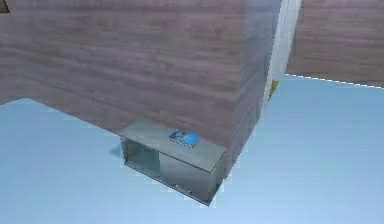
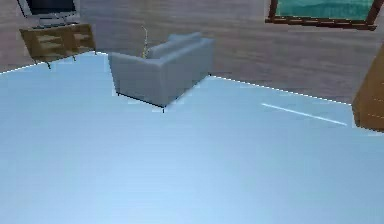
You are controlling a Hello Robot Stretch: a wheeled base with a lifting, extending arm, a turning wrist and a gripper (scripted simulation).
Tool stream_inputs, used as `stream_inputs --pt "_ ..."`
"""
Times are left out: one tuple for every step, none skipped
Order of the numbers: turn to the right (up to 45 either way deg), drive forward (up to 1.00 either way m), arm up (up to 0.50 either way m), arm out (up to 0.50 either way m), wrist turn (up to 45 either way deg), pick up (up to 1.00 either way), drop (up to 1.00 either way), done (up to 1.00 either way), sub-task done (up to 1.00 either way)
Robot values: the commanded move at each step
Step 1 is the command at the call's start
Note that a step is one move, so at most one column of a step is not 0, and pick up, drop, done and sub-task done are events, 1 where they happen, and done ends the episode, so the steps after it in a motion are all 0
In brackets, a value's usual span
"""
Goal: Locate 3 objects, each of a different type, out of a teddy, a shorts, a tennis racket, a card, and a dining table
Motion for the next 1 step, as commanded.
stream_inputs --pt "-45.0 0.00 0.00 0.00 0.0 0.00 0.00 0.00 0.00"
